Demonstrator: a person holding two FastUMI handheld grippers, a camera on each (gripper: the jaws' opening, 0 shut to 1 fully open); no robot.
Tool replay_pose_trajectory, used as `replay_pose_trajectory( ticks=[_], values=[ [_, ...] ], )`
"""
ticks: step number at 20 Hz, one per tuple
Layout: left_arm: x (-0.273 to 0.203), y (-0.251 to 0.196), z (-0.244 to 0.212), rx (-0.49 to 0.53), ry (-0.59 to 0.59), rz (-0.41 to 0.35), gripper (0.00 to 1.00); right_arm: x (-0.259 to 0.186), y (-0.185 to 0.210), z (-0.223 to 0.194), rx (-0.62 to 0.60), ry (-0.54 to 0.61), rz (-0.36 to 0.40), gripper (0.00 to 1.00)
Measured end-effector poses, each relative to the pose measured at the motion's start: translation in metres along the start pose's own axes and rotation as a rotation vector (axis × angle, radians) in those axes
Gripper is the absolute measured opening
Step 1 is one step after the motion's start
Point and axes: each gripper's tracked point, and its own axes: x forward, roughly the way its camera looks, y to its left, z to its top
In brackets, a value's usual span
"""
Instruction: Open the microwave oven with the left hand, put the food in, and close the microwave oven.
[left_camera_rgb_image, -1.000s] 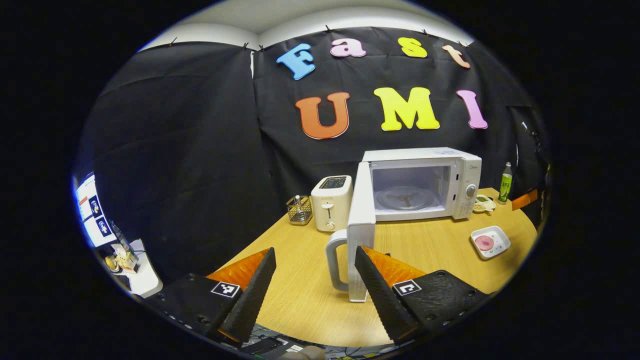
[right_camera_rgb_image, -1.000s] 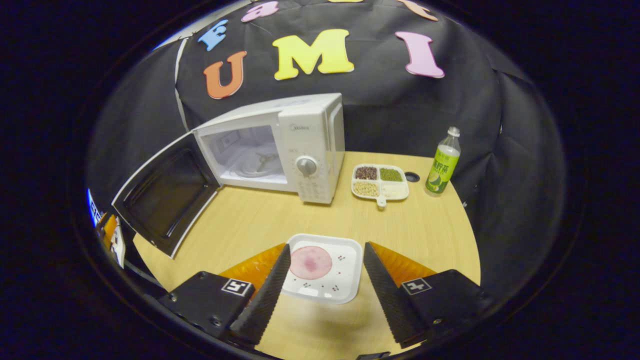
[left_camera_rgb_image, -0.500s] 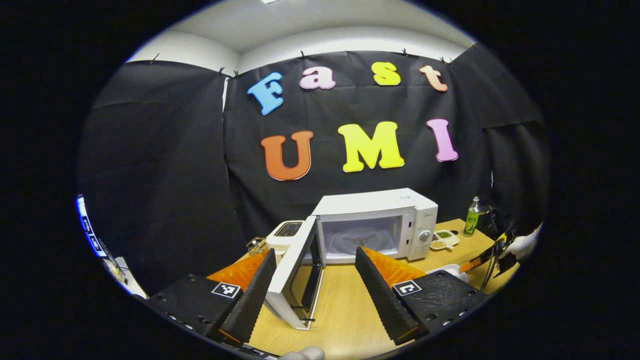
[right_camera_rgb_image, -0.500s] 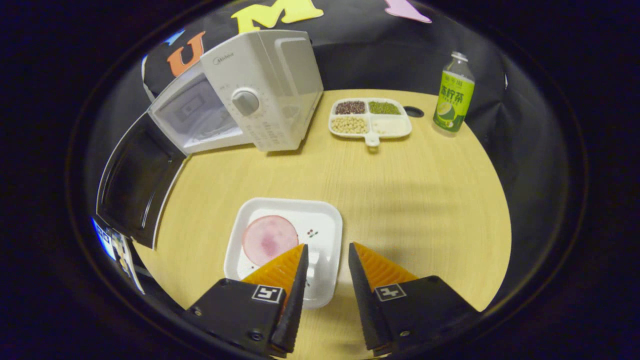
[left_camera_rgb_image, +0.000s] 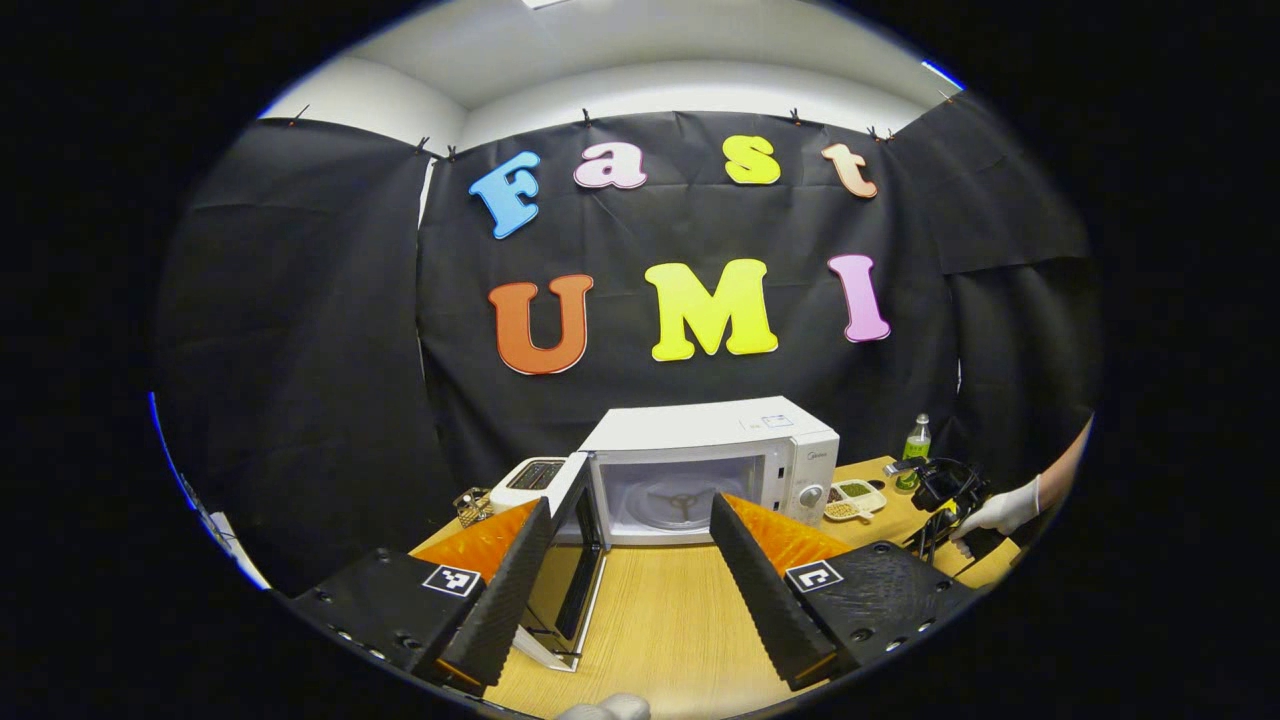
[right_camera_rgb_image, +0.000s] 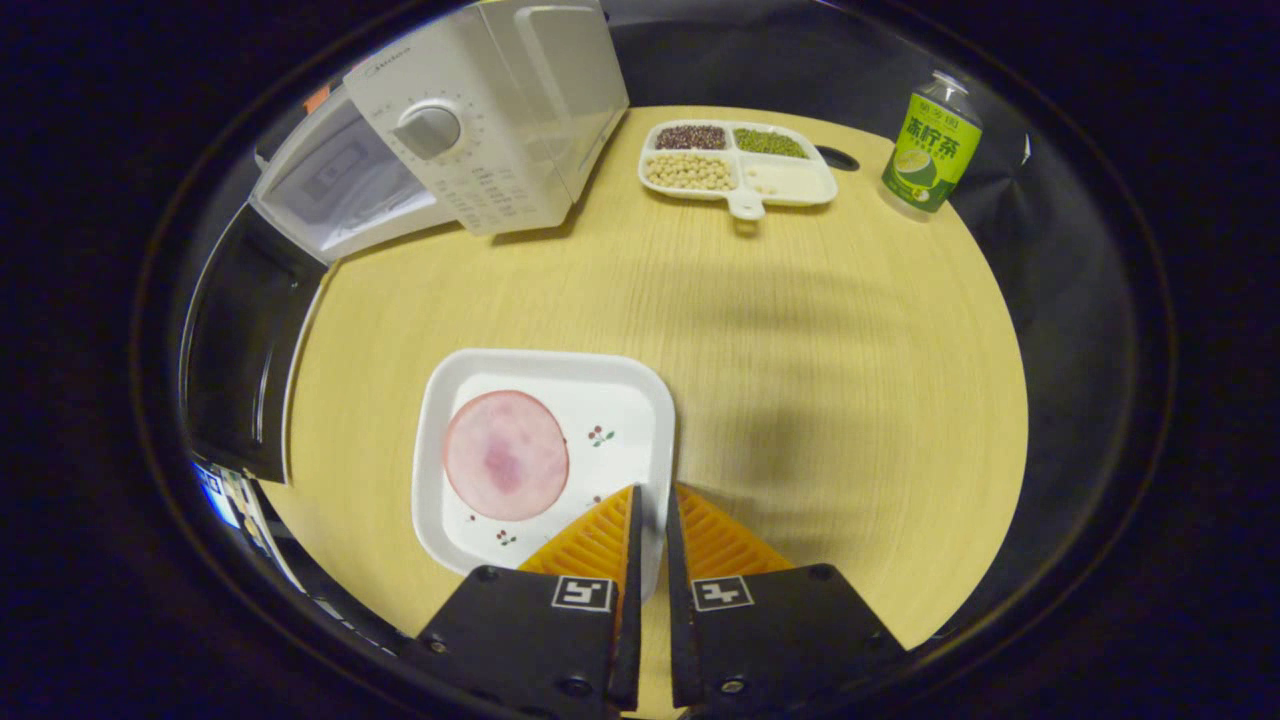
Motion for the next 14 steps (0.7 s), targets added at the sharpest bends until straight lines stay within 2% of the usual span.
replay_pose_trajectory(
  ticks=[5,9,14],
  values=[
    [-0.003,0.01,-0.006,0.0,-0.005,0.01,0.95,0.002,0.0,0.003,0.075,0.071,0.032,0.05],
    [-0.007,0.02,-0.009,-0.014,-0.003,0.022,0.95,0.001,0.002,0.001,0.132,0.068,0.084,0.04],
    [-0.012,0.032,-0.008,-0.002,-0.001,0.032,0.95,0.006,0.014,-0.005,0.243,0.024,0.199,0.04]
  ],
)
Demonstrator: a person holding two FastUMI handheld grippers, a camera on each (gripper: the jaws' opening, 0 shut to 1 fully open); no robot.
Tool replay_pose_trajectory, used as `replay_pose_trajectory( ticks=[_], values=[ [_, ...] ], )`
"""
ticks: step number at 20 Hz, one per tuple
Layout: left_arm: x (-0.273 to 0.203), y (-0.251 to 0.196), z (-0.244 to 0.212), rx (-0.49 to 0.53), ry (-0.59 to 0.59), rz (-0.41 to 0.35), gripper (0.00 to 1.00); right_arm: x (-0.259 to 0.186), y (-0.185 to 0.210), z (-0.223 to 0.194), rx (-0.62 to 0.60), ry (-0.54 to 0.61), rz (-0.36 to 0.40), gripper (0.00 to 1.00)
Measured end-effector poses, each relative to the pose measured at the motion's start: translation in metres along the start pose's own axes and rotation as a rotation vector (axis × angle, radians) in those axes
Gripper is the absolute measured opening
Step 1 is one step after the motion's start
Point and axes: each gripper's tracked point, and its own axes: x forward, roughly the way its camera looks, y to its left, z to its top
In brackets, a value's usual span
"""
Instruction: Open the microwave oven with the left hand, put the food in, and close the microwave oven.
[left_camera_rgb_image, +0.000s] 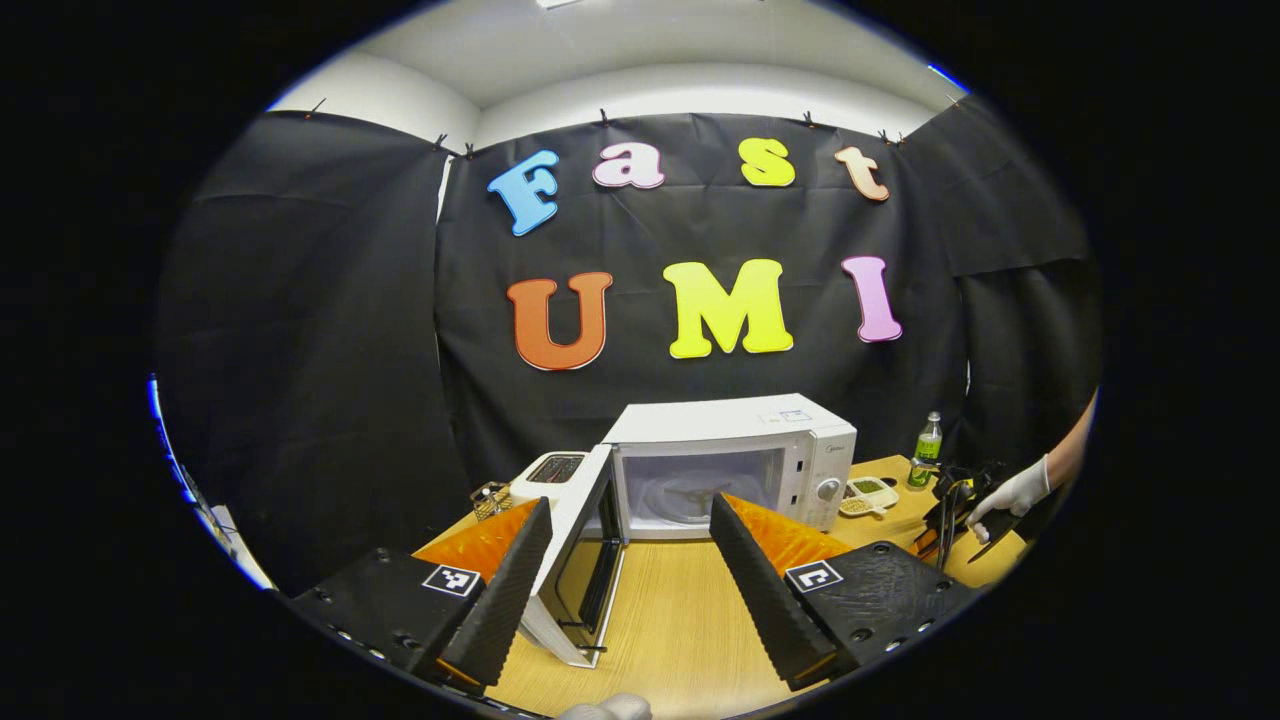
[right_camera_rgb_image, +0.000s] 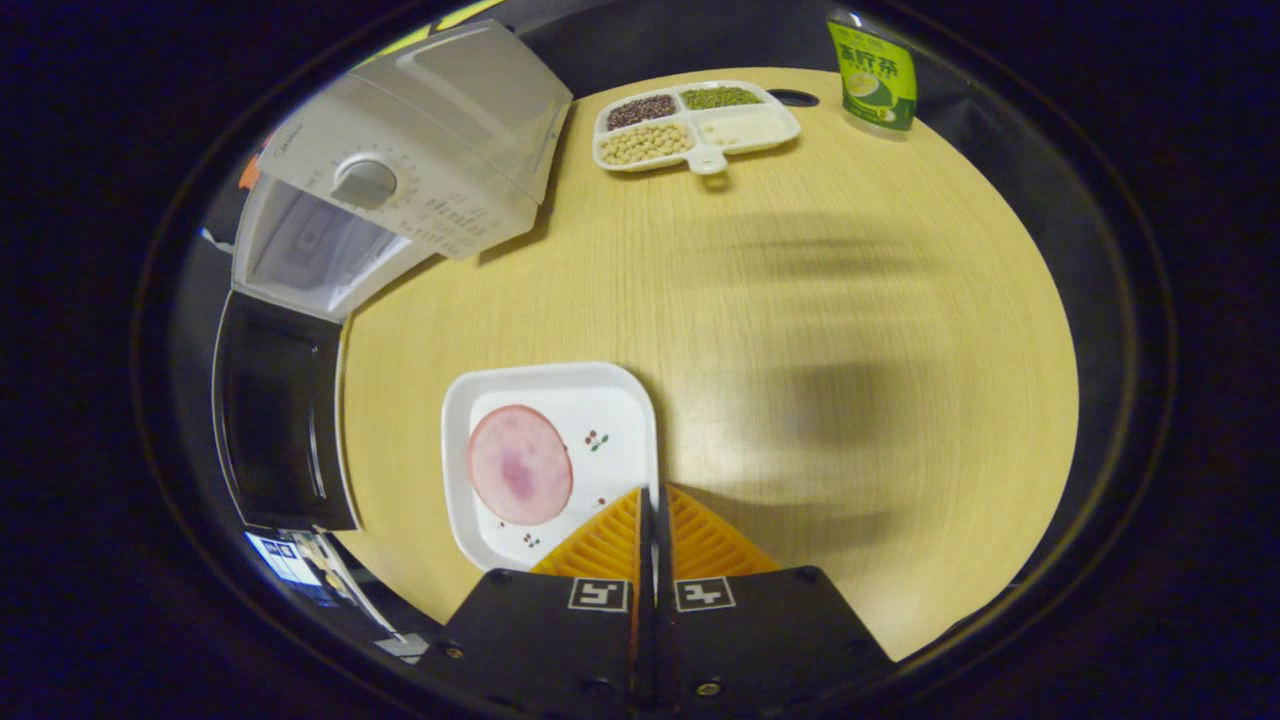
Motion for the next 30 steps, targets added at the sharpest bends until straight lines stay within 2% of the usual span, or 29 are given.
replay_pose_trajectory(
  ticks=[5,14,16,17,19,22,25,26,28,29,30],
  values=[
    [-0.002,0.005,-0.001,-0.002,0.015,-0.001,0.95,-0.006,0.029,0.002,0.05,-0.091,0.14,0.04],
    [-0.003,0.003,0.011,0.011,0.001,-0.015,0.95,-0.031,0.083,0.007,0.12,-0.238,0.271,0.04],
    [-0.006,0.005,0.012,0.009,0.001,-0.008,0.95,-0.037,0.107,0.009,0.14,-0.27,0.314,0.0],
    [-0.007,0.007,0.011,0.006,0.005,-0.003,0.95,-0.041,0.121,0.011,0.155,-0.284,0.347,0.04],
    [-0.011,0.016,0.01,0.007,0.013,0.018,0.95,-0.051,0.151,0.014,0.185,-0.312,0.404,0.04],
    [-0.015,0.031,0.004,0.026,0.041,0.051,0.95,-0.053,0.188,0.028,0.252,-0.396,0.451,0.04],
    [-0.02,0.047,-0.002,0.056,0.068,0.076,0.95,-0.05,0.23,0.04,0.291,-0.485,0.515,0.04],
    [-0.023,0.052,-0.003,0.053,0.077,0.085,0.95,-0.047,0.242,0.045,0.301,-0.515,0.533,0.0],
    [-0.023,0.053,0.0,0.032,0.075,0.08,0.95,-0.04,0.265,0.052,0.34,-0.569,0.567,0.04],
    [-0.022,0.056,0.0,0.028,0.076,0.083,0.95,-0.034,0.273,0.057,0.363,-0.596,0.58,0.0],
    [-0.022,0.057,-0.001,0.027,0.074,0.088,0.95,-0.029,0.282,0.06,0.385,-0.618,0.588,0.04]
  ],
)
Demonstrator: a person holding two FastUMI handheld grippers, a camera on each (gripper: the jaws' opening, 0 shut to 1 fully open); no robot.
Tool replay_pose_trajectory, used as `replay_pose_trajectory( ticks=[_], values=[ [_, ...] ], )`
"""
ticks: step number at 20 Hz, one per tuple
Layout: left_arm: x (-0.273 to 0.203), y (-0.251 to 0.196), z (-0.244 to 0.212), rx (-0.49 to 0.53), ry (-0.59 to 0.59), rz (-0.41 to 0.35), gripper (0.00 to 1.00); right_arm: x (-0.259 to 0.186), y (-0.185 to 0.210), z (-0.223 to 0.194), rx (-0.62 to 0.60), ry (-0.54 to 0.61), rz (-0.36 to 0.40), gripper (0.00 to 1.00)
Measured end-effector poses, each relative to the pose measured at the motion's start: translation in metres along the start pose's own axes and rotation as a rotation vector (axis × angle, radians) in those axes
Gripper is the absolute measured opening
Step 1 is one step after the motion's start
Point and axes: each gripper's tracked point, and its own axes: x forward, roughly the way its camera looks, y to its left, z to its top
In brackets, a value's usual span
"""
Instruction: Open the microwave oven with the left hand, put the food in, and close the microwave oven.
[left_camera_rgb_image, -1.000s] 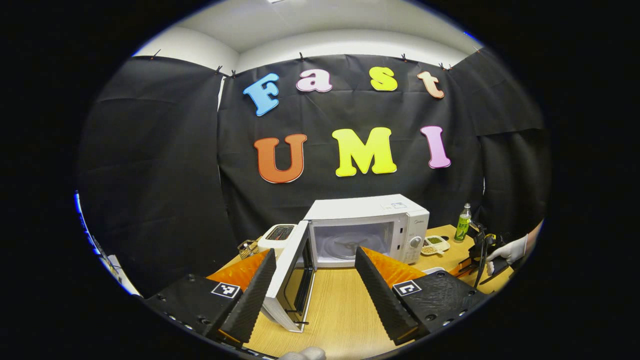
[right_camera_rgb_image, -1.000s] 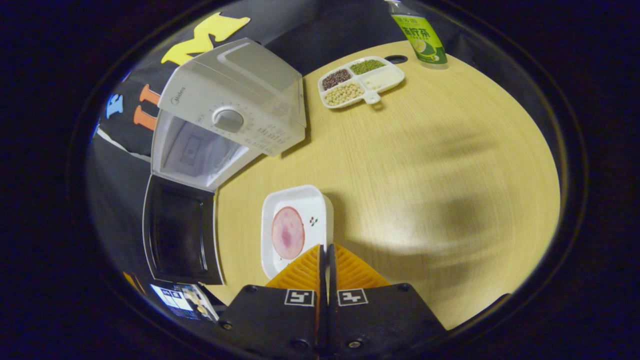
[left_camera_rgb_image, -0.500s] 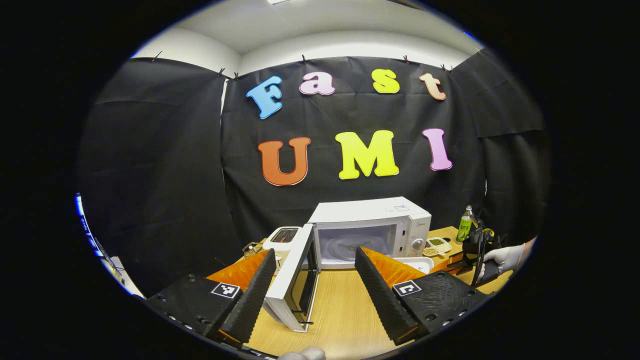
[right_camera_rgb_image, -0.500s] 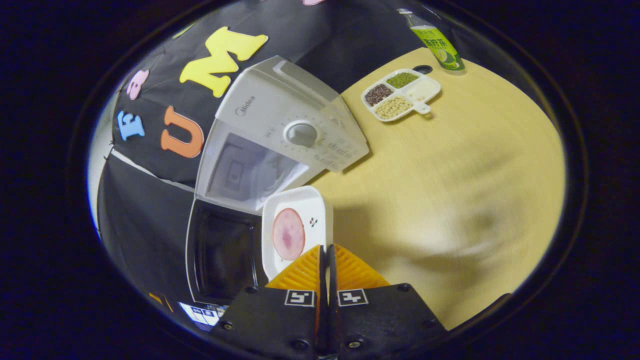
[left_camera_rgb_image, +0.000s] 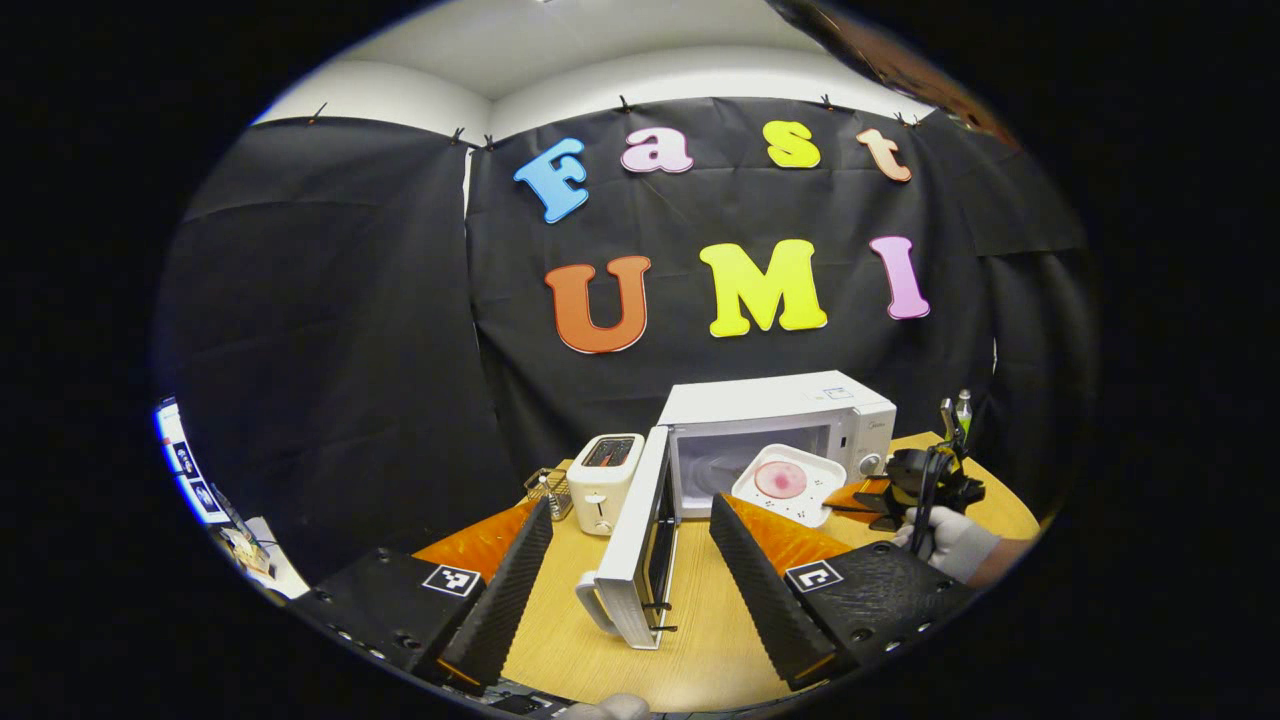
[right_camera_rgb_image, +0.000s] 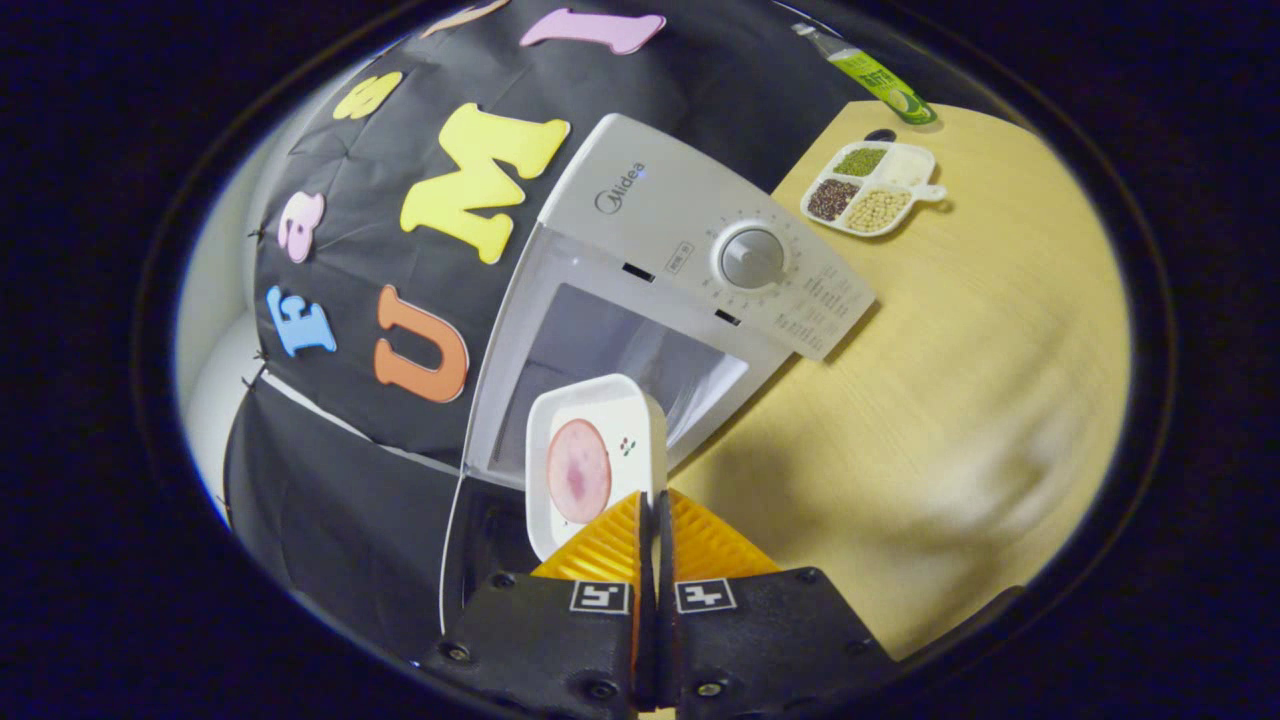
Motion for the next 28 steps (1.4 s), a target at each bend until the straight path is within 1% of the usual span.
replay_pose_trajectory(
  ticks=[1,2,5,6,7,8,9,10,11,14,15,16,17,20,22,24,25,26,27,28],
  values=[
    [0.0,0.002,-0.001,-0.003,-0.002,0.004,0.95,0.01,0.001,-0.003,0.024,-0.029,0.0,0.0],
    [0.003,0.005,-0.003,-0.005,-0.006,0.014,0.95,0.022,0.0,-0.005,0.036,-0.063,-0.006,0.04],
    [0.011,0.016,-0.018,0.003,0.014,0.048,0.95,0.051,-0.001,-0.009,0.088,-0.158,-0.027,0.04],
    [0.014,0.02,-0.024,0.009,0.029,0.059,0.95,0.06,0.001,-0.009,0.1,-0.181,-0.029,0.0],
    [0.017,0.025,-0.028,0.014,0.036,0.066,0.95,0.068,0.005,-0.006,0.107,-0.212,-0.024,0.04],
    [0.02,0.028,-0.032,0.017,0.046,0.075,0.95,0.076,0.007,-0.003,0.116,-0.24,-0.031,0.04],
    [0.023,0.031,-0.036,0.015,0.055,0.082,0.95,0.085,0.009,0.0,0.132,-0.263,-0.034,0.0],
    [0.026,0.034,-0.039,0.005,0.061,0.085,0.95,0.093,0.01,0.001,0.156,-0.285,-0.036,0.04],
    [0.027,0.034,-0.043,-0.003,0.07,0.08,0.95,0.102,0.01,0.003,0.166,-0.308,-0.045,0.04],
    [0.037,0.043,-0.051,-0.001,0.081,0.1,0.95,0.132,0.013,0.006,0.207,-0.333,-0.044,0.04],
    [0.038,0.044,-0.053,0.005,0.087,0.103,0.95,0.142,0.013,0.008,0.216,-0.332,-0.048,0.0],
    [0.039,0.045,-0.055,0.013,0.091,0.104,0.95,0.15,0.011,0.011,0.225,-0.34,-0.053,0.0],
    [0.041,0.045,-0.056,0.021,0.093,0.105,0.95,0.156,0.007,0.014,0.229,-0.355,-0.069,0.04],
    [0.045,0.044,-0.058,0.019,0.102,0.098,0.95,0.172,0.004,0.023,0.267,-0.38,-0.084,0.04],
    [0.048,0.045,-0.063,0.021,0.11,0.1,0.95,0.178,0.013,0.025,0.268,-0.385,-0.053,0.07],
    [0.048,0.043,-0.063,0.02,0.109,0.093,0.95,0.178,0.018,0.022,0.24,-0.39,-0.053,0.11],
    [0.049,0.041,-0.064,0.018,0.11,0.088,0.95,0.175,0.028,0.023,0.243,-0.391,-0.015,0.05],
    [0.049,0.041,-0.063,0.018,0.106,0.086,0.95,0.166,0.036,0.026,0.249,-0.41,0.024,0.09],
    [0.049,0.043,-0.062,0.017,0.103,0.088,0.95,0.153,0.043,0.032,0.243,-0.44,0.059,0.11],
    [0.049,0.043,-0.061,0.012,0.098,0.086,0.95,0.143,0.05,0.037,0.208,-0.472,0.081,0.19]
  ],
)
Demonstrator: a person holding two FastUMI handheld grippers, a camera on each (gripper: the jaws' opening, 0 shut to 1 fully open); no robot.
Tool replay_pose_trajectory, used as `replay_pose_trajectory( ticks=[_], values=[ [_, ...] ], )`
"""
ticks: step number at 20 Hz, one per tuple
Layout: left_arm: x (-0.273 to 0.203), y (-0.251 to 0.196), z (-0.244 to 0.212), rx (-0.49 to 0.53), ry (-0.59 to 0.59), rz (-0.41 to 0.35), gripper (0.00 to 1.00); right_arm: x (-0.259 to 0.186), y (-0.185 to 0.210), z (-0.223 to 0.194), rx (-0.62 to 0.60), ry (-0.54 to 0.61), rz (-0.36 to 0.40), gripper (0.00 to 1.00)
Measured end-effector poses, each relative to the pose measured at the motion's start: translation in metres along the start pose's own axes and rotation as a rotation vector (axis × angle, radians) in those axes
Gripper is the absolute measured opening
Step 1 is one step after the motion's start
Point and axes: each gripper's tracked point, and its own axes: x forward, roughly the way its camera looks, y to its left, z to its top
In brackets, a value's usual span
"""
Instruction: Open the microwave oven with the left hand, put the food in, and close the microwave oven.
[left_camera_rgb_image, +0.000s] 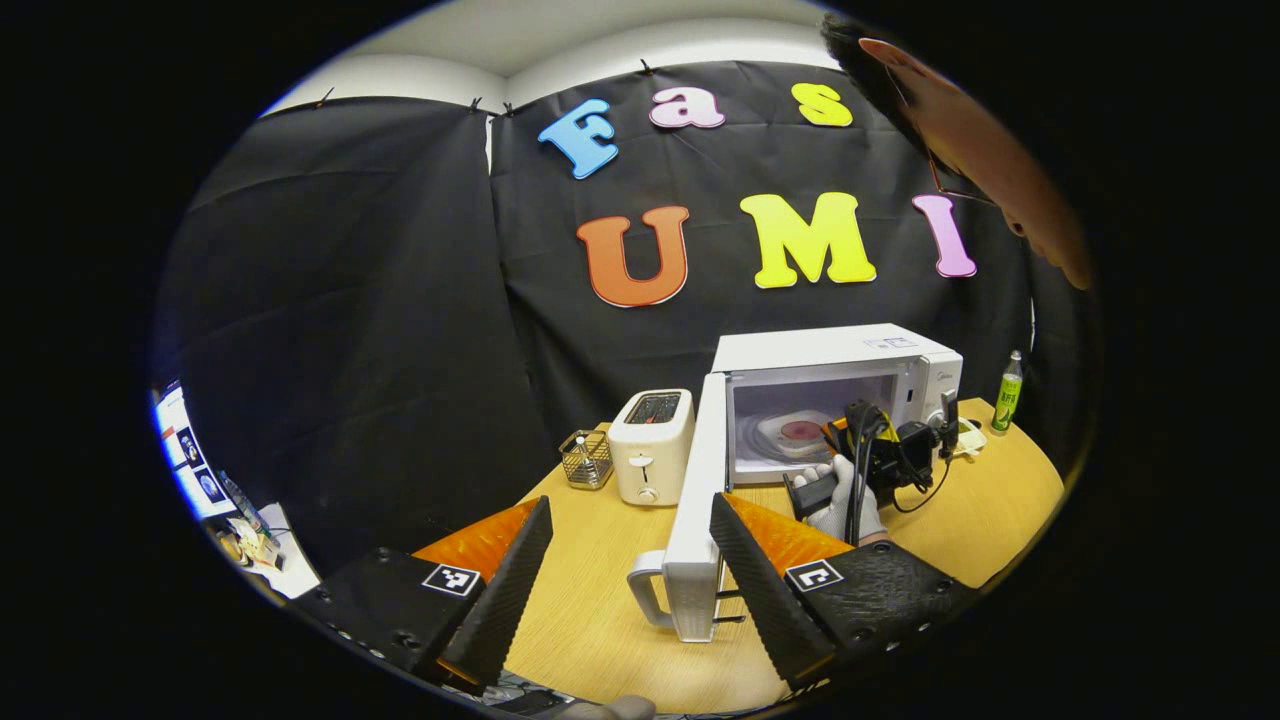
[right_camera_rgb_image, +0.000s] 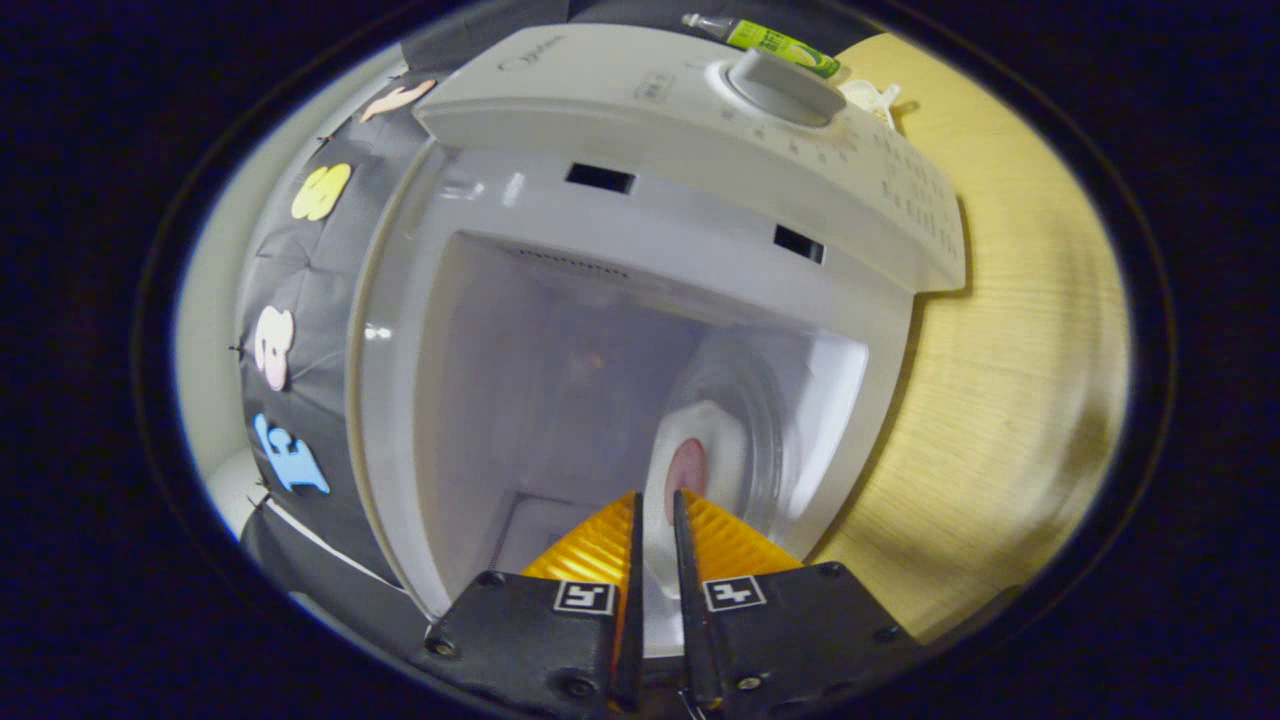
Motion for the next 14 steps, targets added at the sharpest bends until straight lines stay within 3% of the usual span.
replay_pose_trajectory(
  ticks=[1,2,5,6,7,8,9,10,11,12,13,14],
  values=[
    [0.0,0.0,0.002,0.0,-0.006,-0.001,0.95,-0.006,0.004,0.001,-0.061,-0.004,0.012,0.16],
    [-0.001,0.001,0.005,0.003,-0.01,0.002,0.95,-0.012,0.005,0.001,-0.125,-0.005,0.01,0.31],
    [-0.001,0.0,0.015,0.011,-0.031,-0.006,0.95,-0.031,0.004,0.003,-0.297,0.054,-0.023,0.62],
    [-0.002,-0.001,0.019,0.018,-0.042,-0.01,0.95,-0.038,0.004,0.005,-0.35,0.08,-0.03,0.9],
    [-0.003,-0.004,0.024,0.019,-0.056,-0.023,0.95,-0.048,0.004,0.011,-0.405,0.097,-0.046,0.93],
    [-0.004,-0.006,0.029,0.017,-0.068,-0.036,0.95,-0.058,0.002,0.015,-0.46,0.121,-0.072,0.83],
    [-0.005,-0.009,0.034,0.014,-0.075,-0.048,0.95,-0.07,0.005,0.021,-0.504,0.15,-0.073,0.98],
    [-0.005,-0.012,0.04,0.008,-0.084,-0.059,0.95,-0.081,0.013,0.026,-0.567,0.165,-0.06,0.98],
    [-0.005,-0.017,0.045,0.004,-0.093,-0.077,0.95,-0.093,0.019,0.036,-0.649,0.184,-0.053,0.86],
    [-0.004,-0.02,0.051,0.004,-0.102,-0.088,1.0,-0.105,0.029,0.047,-0.727,0.192,-0.039,0.99],
    [-0.002,-0.023,0.056,0.004,-0.113,-0.1,0.95,-0.121,0.037,0.058,-0.802,0.192,-0.024,1.0],
    [-0.002,-0.025,0.06,0.005,-0.121,-0.107,0.95,-0.135,0.044,0.071,-0.87,0.199,-0.016,0.9]
  ],
)
